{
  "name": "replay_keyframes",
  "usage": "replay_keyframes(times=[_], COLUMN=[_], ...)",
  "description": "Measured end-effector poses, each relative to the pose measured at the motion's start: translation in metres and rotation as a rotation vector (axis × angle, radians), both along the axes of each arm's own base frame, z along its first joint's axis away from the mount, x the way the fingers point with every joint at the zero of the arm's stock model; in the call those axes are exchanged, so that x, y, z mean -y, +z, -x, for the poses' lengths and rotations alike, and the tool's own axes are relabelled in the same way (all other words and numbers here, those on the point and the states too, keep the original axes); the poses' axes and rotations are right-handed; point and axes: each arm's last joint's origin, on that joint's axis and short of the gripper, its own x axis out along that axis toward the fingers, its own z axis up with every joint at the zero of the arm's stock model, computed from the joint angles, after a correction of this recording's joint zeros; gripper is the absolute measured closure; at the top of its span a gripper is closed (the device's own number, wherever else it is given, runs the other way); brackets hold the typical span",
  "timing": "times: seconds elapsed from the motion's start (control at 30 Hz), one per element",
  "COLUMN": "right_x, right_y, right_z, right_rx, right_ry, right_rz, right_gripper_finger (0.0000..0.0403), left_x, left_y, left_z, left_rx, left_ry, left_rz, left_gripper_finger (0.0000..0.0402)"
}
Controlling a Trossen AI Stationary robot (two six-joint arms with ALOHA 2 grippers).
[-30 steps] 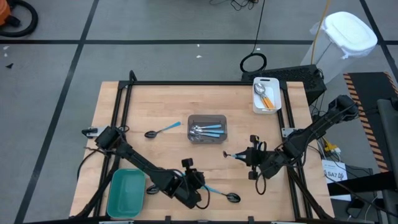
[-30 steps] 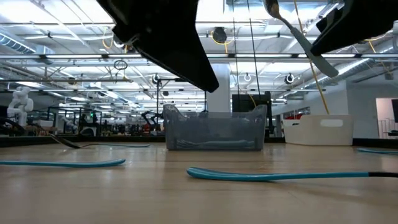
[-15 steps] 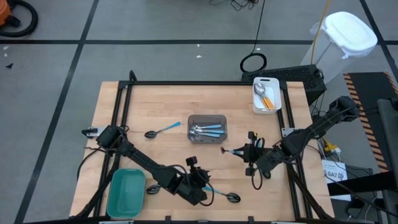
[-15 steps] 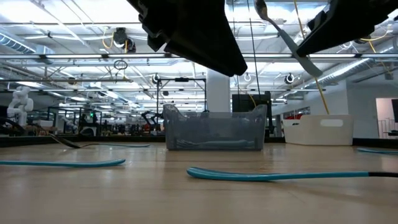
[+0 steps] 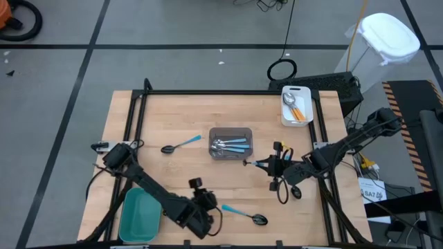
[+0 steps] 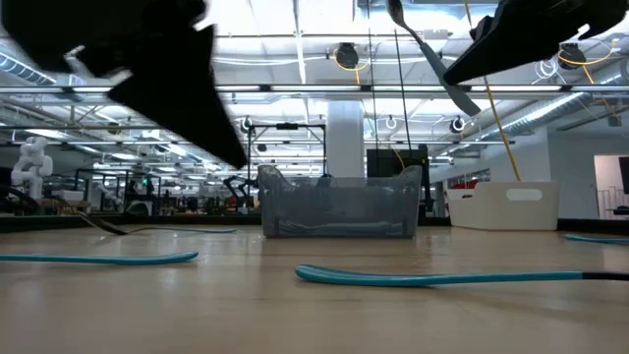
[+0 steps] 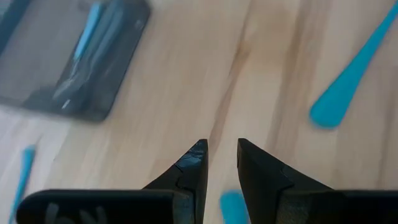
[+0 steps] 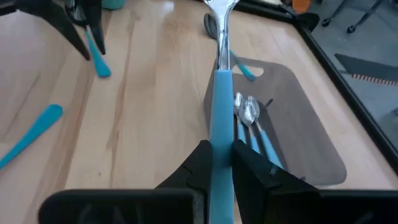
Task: Sort silverware by color (type)
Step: Put the light blue spoon into the black bin
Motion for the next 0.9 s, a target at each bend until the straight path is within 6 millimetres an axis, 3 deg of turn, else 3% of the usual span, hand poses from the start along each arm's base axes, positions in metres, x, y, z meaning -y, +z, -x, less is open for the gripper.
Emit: replay_keyframes(times=[0.23,0.5,0.77,0.9], right_x=[0.004,0.020,0.044,0.055], right_y=[0.009,0.021,0.022,0.023], right_z=[-0.009,-0.022,-0.030,-0.034], right_rx=[0.086,0.168,0.164,0.177], right_ry=[0.023,0.031,0.061,0.072], right_rz=[0.042,0.145,0.091,0.061], right_gripper_finger=[0.0368,0.0368,0.0368,0.0368], left_x=[0.009,-0.003,0.006,0.008], left_y=[-0.001,0.006,0.018,-0.002], left_z=[0.016,0.008,-0.006,-0.008], left_rx=[0.003,-0.069,0.084,0.188], left_ry=[0.051,-0.050,-0.152,-0.196], left_rz=[-0.016,-0.076,-0.133,-0.069], left_gripper_finger=[0.0314,0.0314,0.0314,0.0314])
